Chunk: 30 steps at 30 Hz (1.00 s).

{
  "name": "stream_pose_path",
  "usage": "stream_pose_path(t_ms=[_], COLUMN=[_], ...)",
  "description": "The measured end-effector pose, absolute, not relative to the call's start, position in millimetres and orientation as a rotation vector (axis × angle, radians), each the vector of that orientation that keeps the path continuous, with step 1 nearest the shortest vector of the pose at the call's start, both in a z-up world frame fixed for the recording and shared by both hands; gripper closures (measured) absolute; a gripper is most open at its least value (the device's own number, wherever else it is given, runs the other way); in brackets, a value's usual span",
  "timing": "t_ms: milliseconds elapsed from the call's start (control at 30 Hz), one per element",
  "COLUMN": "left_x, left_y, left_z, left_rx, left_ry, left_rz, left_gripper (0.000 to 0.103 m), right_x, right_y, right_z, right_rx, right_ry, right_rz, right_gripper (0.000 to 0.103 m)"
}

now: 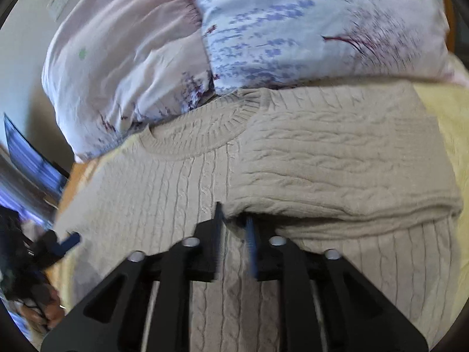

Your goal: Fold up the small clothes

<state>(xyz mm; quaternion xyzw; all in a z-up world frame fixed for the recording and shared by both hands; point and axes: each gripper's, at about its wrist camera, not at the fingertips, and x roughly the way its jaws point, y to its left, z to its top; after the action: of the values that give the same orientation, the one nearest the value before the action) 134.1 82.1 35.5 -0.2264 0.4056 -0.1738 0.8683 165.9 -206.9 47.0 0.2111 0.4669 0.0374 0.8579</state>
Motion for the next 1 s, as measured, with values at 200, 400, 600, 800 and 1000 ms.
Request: stream_pose_path(t_ms=[200,400,600,800,1000], left_x=[141,141,140,145,159], left_y=[86,95,107,109,98], left_z=[33,32,33,29,19], left_rx=[-0.519,-0.558,-0.612,-0.73,-0.79], left_ry=[0.867,0.869,0.852,0.868,0.936], left_rz=[-0.376,-0.372,-0.372,-0.409,-0.426], left_gripper=[0.002,0.002,0.005,0.008,0.026], right_x=[152,159,184,200,172], right_y=[-269,-298,-228,-114,-156], right_z=[55,53,102,101,88], right_rx=[0.713,0.754,0.487,0.3,0.509], right_ry=[0.91,0.886,0.78,0.946,0.977], right_rz=[-0.045,-0.285,-0.135,0.316,0.238], right_gripper=[0.045,0.086,0.094,0.067,0.041])
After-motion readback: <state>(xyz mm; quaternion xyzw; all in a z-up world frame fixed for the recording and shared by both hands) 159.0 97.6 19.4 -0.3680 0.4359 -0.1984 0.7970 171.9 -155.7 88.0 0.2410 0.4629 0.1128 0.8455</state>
